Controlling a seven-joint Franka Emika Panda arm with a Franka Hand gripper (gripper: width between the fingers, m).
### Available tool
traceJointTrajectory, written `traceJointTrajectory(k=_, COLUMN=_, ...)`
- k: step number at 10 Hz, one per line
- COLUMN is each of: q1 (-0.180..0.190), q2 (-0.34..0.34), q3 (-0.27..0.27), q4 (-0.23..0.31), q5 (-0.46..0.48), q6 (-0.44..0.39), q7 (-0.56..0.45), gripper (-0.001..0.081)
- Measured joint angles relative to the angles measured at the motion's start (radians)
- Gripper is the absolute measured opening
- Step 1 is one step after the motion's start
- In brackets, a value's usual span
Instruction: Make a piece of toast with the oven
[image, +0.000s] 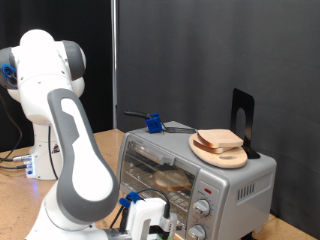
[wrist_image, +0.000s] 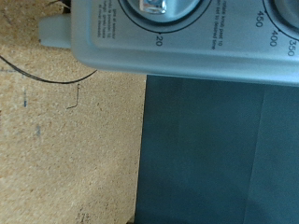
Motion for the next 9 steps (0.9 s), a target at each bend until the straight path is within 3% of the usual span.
traceJointTrajectory(k=9, q1=0.062, q2=0.001, q3=0.030, q4=-0.063, q5=0.017, q6=0.072, q7=-0.035, gripper=0.0808)
